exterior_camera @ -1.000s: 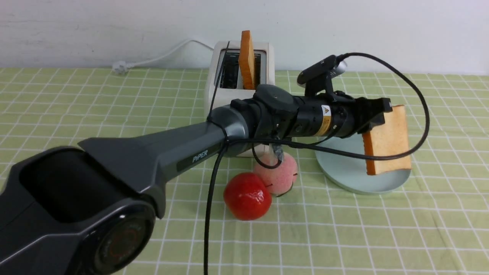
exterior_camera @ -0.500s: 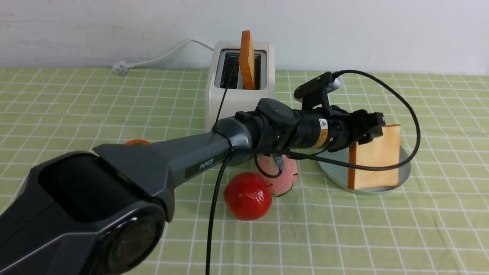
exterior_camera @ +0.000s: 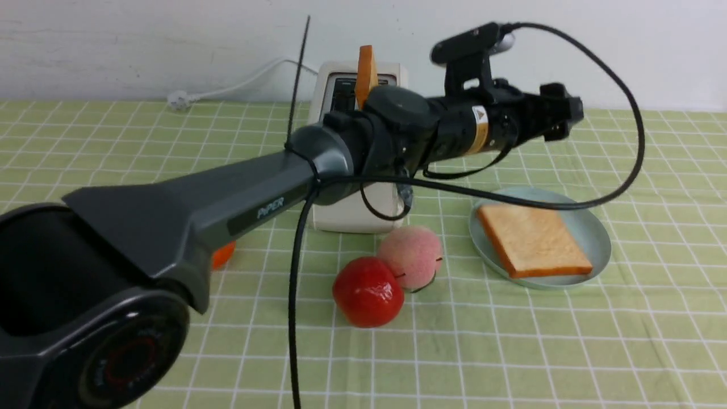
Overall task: Take toasted bread from bread machine on green coffee tablecloth place on plate.
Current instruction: 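Place the slice of bread on the plate with the left gripper, then grasp the toast slice in the toaster and pull it up out of the slot with the right gripper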
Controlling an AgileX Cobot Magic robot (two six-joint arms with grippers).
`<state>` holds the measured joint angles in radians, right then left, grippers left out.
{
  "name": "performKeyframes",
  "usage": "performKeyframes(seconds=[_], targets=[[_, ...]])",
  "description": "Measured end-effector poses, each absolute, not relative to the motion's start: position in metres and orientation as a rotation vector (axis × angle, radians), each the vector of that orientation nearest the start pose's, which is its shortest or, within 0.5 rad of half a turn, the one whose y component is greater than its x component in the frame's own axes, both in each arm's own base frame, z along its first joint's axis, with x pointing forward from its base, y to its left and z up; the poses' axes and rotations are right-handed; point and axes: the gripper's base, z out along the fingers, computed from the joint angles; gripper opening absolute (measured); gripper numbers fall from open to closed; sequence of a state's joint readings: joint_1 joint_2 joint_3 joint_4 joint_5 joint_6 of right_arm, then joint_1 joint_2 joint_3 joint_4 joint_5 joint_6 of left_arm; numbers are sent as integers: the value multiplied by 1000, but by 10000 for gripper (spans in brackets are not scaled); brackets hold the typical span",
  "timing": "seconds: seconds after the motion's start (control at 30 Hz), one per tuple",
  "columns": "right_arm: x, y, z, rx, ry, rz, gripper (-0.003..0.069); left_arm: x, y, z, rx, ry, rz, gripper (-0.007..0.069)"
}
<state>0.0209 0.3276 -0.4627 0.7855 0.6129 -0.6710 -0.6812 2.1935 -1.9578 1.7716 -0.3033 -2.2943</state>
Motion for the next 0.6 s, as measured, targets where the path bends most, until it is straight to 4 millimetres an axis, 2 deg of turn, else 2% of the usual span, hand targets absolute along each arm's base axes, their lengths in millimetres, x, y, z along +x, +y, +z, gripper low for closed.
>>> performKeyframes(seconds=[0.1, 0.13, 0.17, 0.23, 0.27, 0.3, 0.33, 0.37, 0.4, 0.43, 0.53, 0.6], targets=[[65, 38, 307, -302, 1781, 403, 50, 386, -346, 337, 441, 1768, -1072, 396], [65, 38, 308, -302, 1780, 403, 50, 385, -346, 339, 445, 1761, -1070, 370], [65, 38, 308, -302, 1780, 403, 50, 377, -340, 360, 469, 1710, -1066, 280], [65, 38, 308, -302, 1780, 403, 52, 363, -331, 386, 507, 1649, -1063, 100], [65, 38, 308, -302, 1780, 403, 51, 360, -328, 391, 515, 1638, -1060, 85], [65, 38, 307, -303, 1782, 404, 51, 348, -319, 406, 536, 1607, -1045, 9], [65, 39, 307, -305, 1783, 405, 51, 337, -310, 415, 553, 1589, -1029, -13], [65, 39, 307, -305, 1785, 406, 51, 335, -308, 417, 554, 1586, -1026, -13], [66, 39, 309, -312, 1789, 405, 51, 314, -289, 427, 566, 1574, -985, -13], [66, 39, 310, -312, 1789, 404, 51, 314, -290, 423, 570, 1585, -981, -13], [72, 40, 318, -330, 1812, 405, 51, 280, -254, 430, 534, 1587, -903, -13], [76, 40, 323, -339, 1829, 413, 51, 267, -238, 419, 506, 1622, -856, -13]])
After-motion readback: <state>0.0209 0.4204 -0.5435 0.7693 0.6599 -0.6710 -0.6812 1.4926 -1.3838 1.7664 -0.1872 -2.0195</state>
